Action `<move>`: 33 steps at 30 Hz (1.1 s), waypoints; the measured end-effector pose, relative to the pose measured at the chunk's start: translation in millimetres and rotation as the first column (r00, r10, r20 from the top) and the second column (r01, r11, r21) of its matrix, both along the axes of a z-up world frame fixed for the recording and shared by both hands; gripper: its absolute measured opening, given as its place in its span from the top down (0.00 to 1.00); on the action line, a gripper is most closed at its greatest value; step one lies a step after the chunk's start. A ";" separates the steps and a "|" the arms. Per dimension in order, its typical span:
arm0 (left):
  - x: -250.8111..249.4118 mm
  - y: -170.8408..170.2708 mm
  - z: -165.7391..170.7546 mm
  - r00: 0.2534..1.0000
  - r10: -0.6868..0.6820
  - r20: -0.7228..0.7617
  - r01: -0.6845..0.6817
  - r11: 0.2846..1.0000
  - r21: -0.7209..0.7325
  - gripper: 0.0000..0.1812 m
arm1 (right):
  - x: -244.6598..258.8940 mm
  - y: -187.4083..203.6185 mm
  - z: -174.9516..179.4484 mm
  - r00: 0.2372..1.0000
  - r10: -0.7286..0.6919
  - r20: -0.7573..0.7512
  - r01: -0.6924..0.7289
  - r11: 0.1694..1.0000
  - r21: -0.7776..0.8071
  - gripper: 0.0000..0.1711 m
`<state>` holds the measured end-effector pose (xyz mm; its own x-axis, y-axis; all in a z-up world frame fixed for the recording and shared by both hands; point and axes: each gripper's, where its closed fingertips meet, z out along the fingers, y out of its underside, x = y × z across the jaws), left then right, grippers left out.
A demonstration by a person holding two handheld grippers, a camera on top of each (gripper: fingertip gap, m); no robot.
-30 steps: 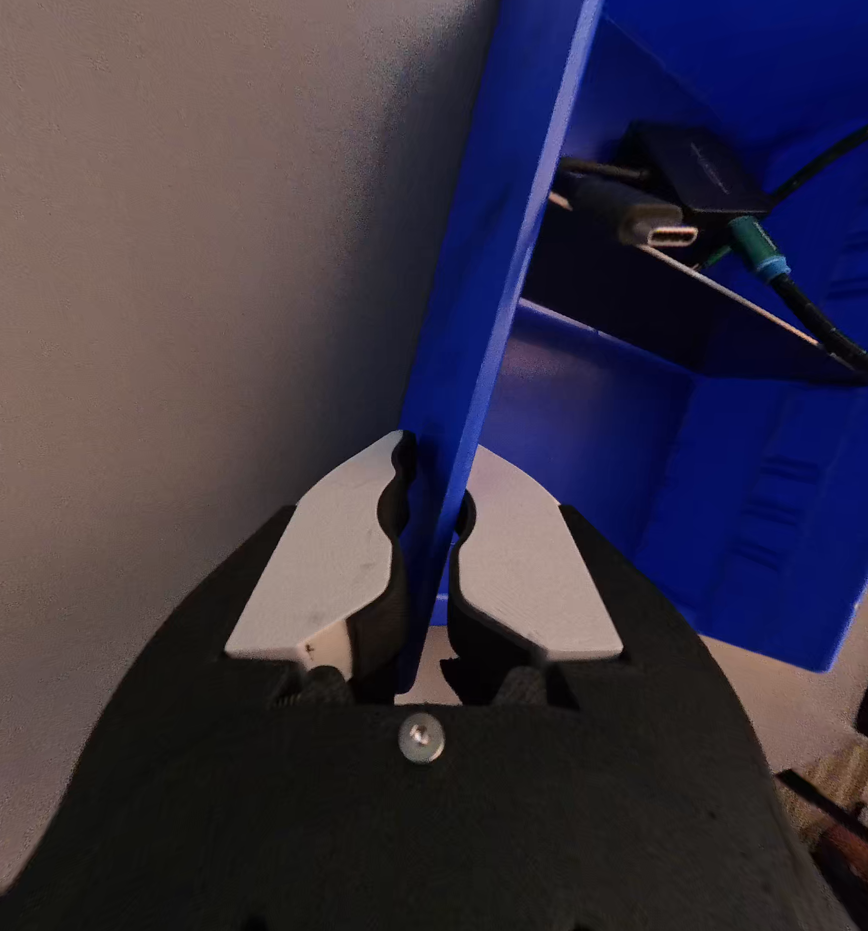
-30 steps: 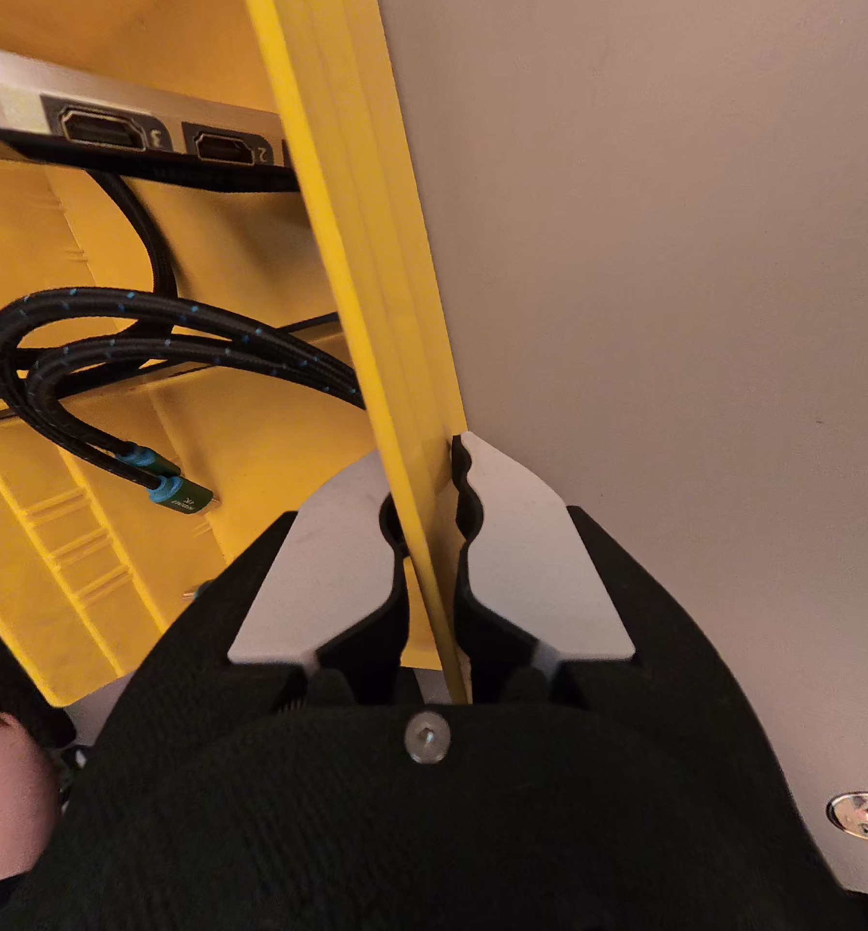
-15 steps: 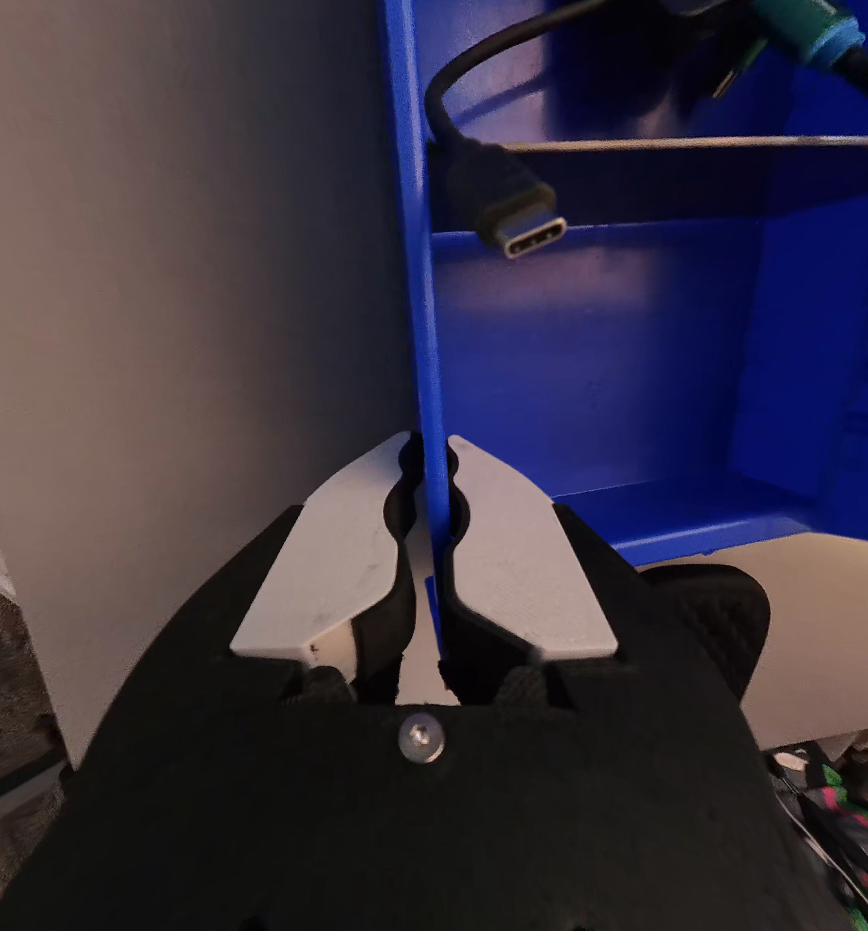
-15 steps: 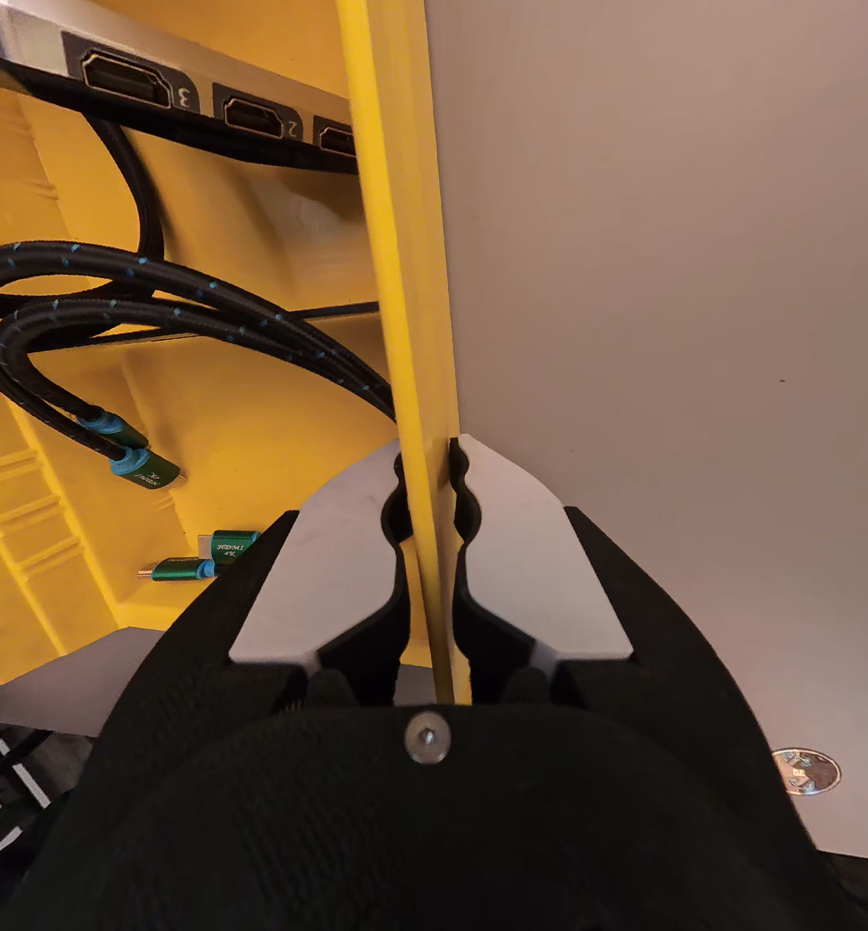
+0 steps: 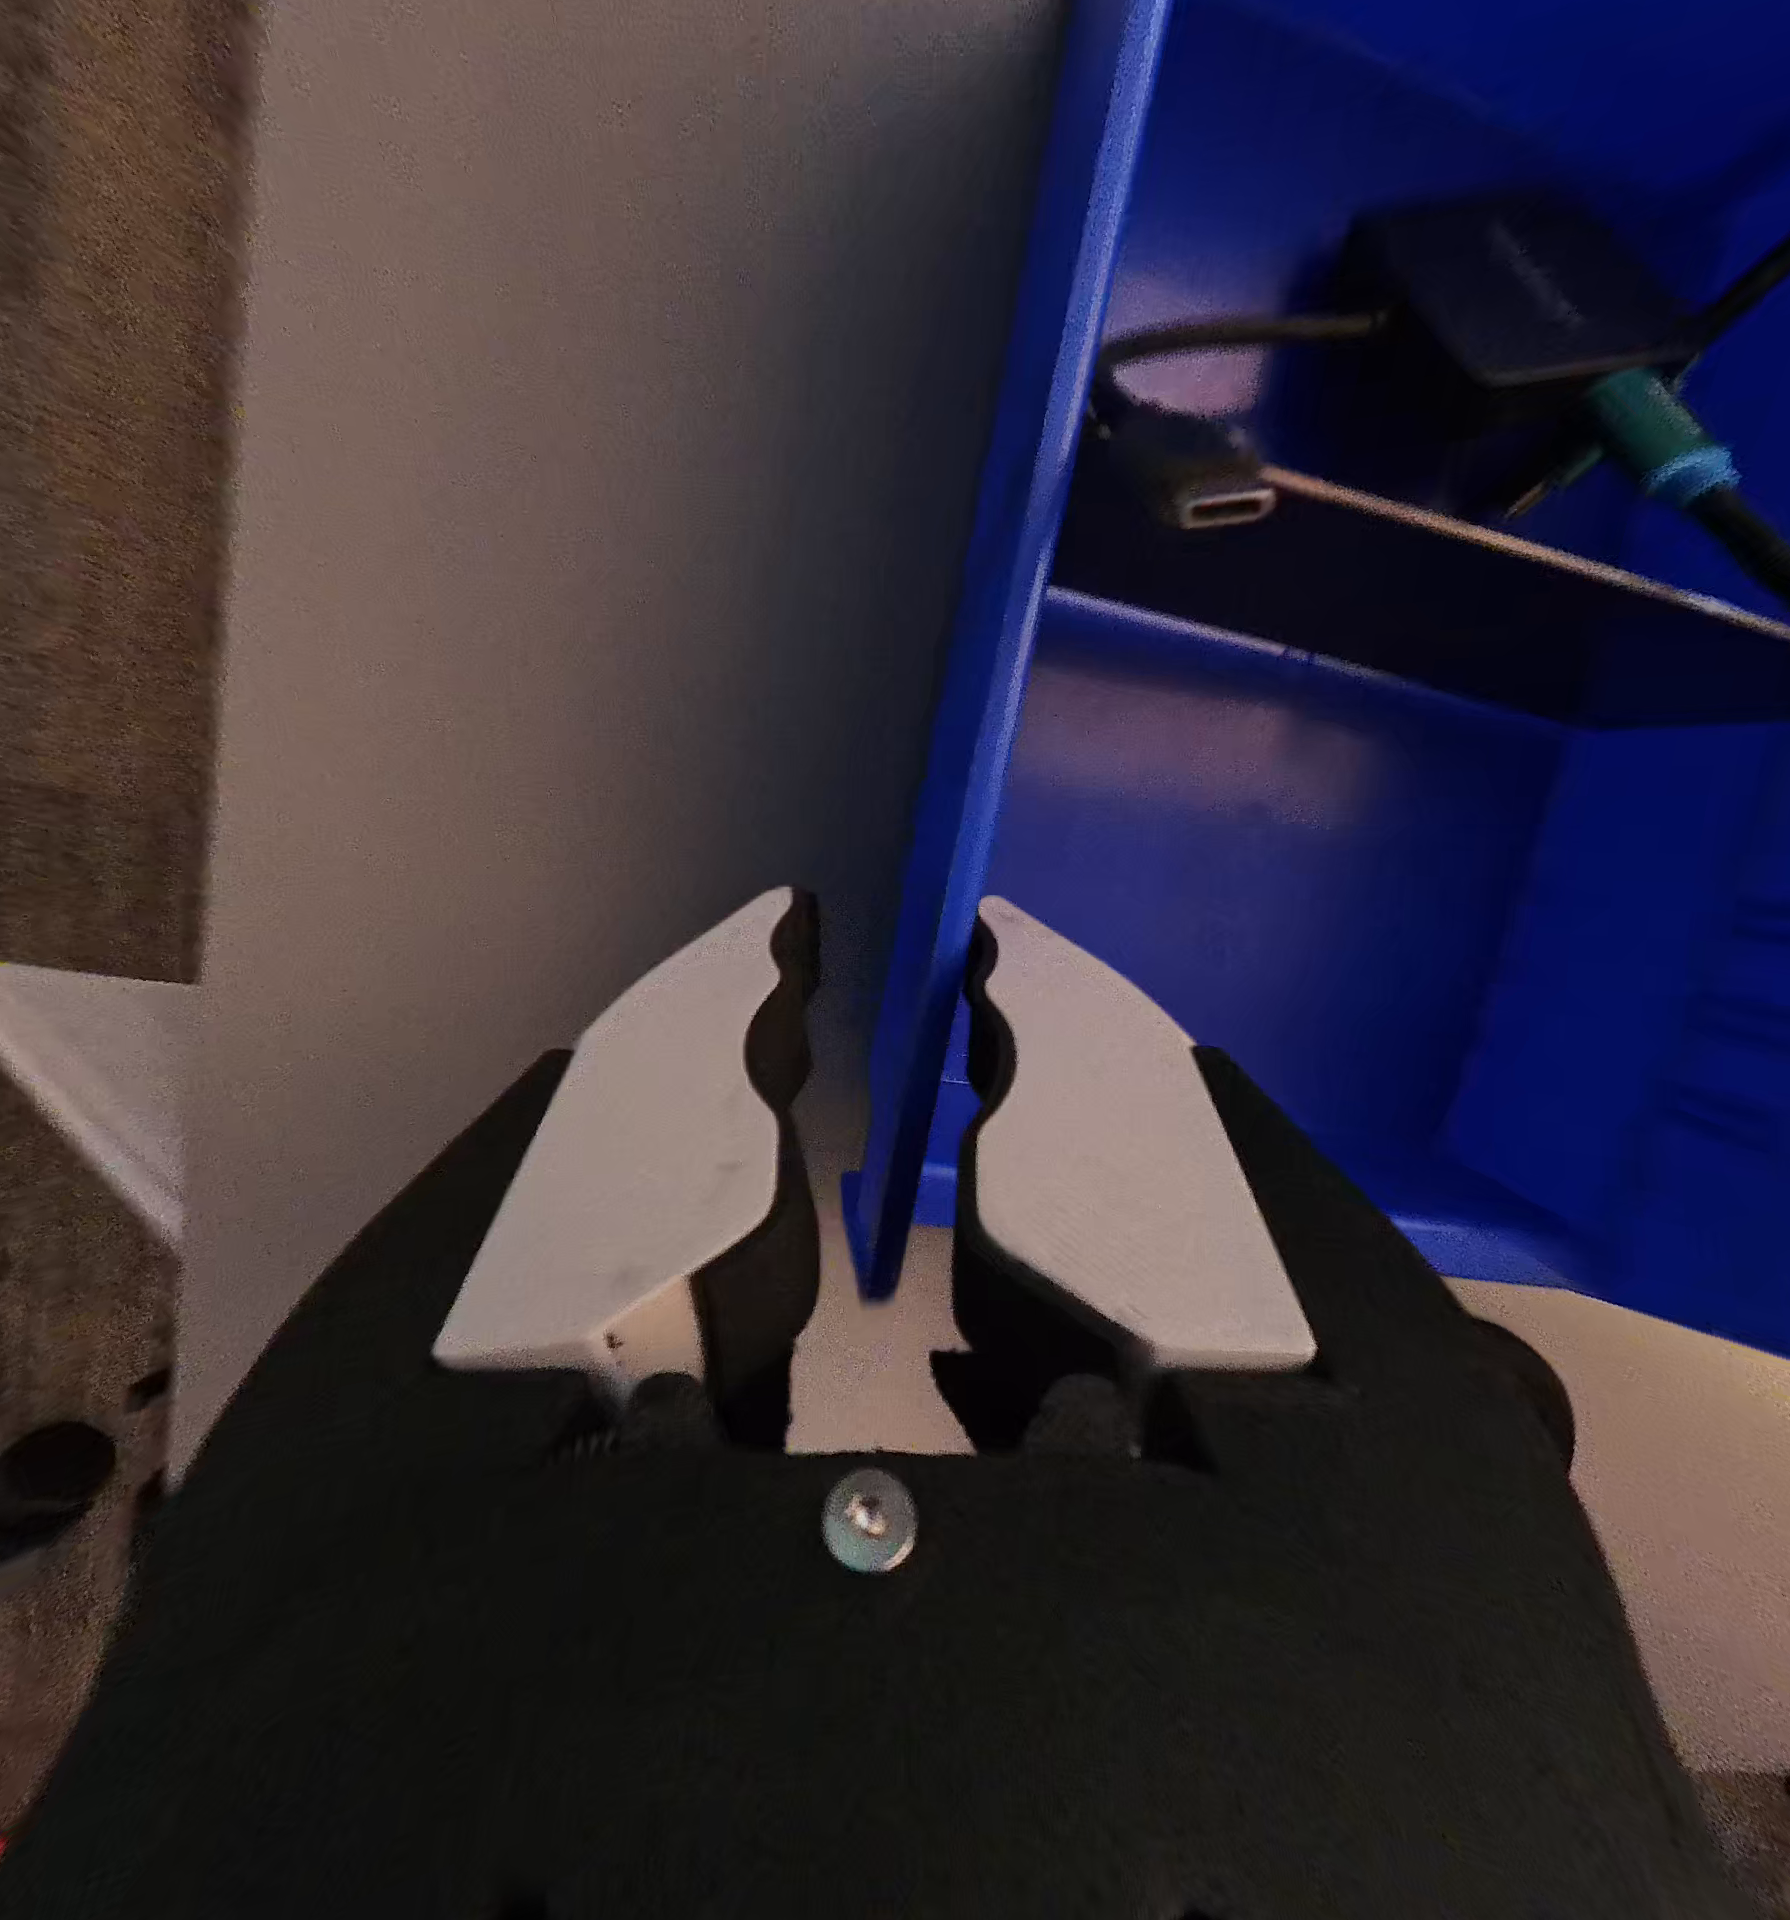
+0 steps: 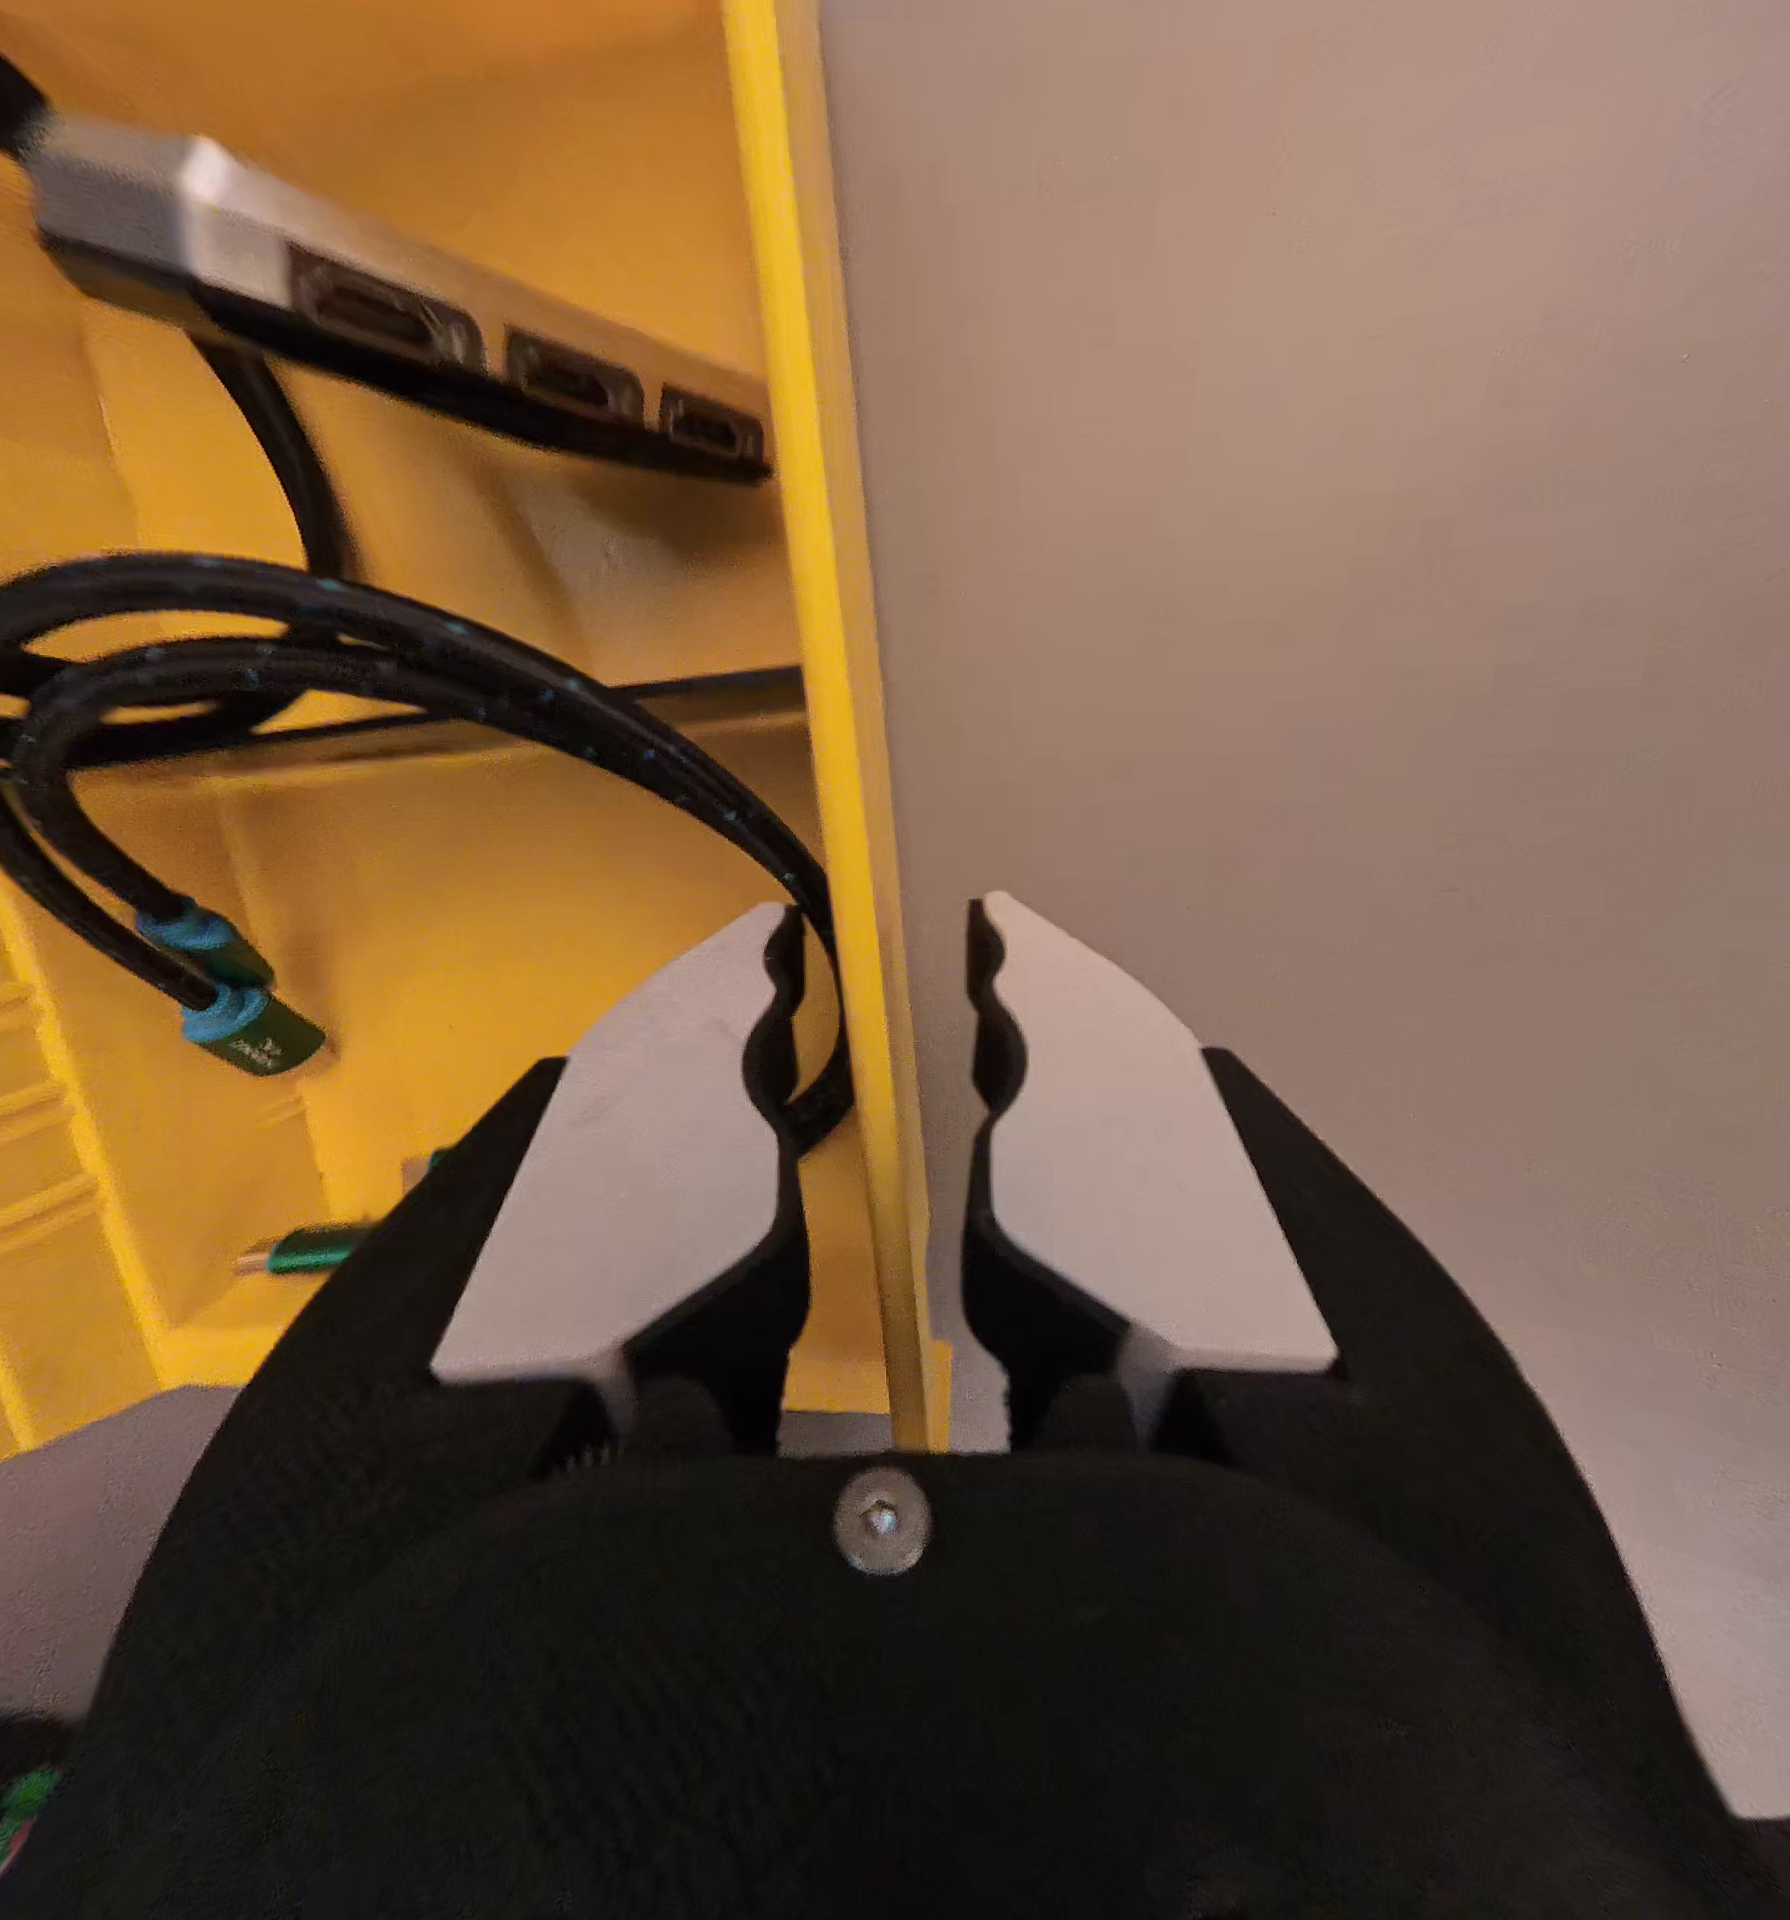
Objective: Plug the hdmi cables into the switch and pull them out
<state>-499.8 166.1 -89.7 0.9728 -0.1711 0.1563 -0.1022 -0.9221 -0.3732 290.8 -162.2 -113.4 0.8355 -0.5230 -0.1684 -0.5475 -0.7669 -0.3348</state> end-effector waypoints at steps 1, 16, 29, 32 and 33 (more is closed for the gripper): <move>-3.6 0.4 12.3 1.000 0.014 -0.017 -0.013 0.999 0.046 0.84 | 4.4 1.5 10.2 0.999 -0.013 0.047 0.011 0.999 0.041 0.78; 215.9 -17.9 133.8 0.761 -0.649 -0.008 0.530 0.614 0.585 0.64 | -138.7 90.0 353.1 0.586 -0.273 0.763 -0.690 0.326 0.646 0.61; 223.7 26.9 100.8 0.793 -0.564 -0.232 0.586 0.600 0.544 0.96 | -199.7 171.4 275.3 0.628 0.082 0.774 -0.758 0.291 0.584 0.69; 223.2 23.0 133.4 0.821 -0.499 -0.277 0.544 0.540 0.642 0.96 | -200.6 173.9 269.6 0.591 0.093 0.801 -0.780 0.317 0.539 0.70; 222.4 20.7 146.1 0.834 -0.467 -0.292 0.526 0.517 0.676 0.96 | -205.5 175.2 267.2 0.591 0.120 0.797 -0.787 0.302 0.538 0.70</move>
